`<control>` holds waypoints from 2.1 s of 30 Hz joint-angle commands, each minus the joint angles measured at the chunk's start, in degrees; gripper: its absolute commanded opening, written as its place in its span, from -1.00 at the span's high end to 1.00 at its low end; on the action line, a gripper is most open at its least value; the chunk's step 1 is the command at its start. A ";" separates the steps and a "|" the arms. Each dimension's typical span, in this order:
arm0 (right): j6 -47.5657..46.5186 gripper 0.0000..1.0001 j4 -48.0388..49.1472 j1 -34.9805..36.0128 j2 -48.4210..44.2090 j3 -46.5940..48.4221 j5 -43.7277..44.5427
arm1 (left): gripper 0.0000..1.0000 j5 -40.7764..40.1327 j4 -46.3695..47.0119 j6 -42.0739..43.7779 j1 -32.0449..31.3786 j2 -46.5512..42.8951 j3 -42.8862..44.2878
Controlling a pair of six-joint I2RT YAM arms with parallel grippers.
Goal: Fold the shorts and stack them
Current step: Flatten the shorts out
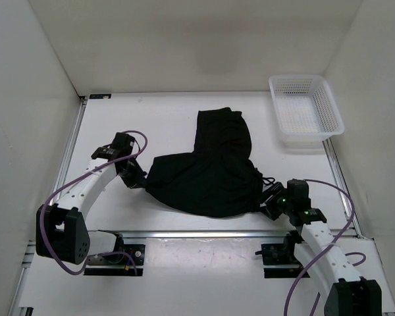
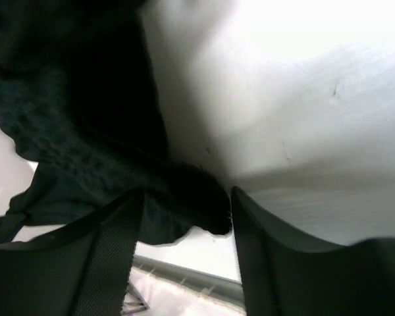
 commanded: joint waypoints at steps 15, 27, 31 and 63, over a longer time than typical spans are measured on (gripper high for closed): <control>1.48 -0.32 -13.19 0.58 -8.60 -2.79 3.67 | 0.79 -1.74 0.39 -1.06 -0.17 -1.82 1.17; 4.38 -0.04 3.51 3.74 3.78 -5.43 4.28 | 0.79 -2.27 0.39 -1.06 -0.17 -1.29 1.17; 6.40 0.14 2.99 9.96 4.68 -2.62 9.01 | 0.79 -2.27 0.39 -1.59 -0.17 -1.29 1.17; 23.71 0.39 -1.93 29.66 15.04 4.85 27.21 | 0.79 -3.41 -1.72 -0.01 -0.17 -1.82 3.89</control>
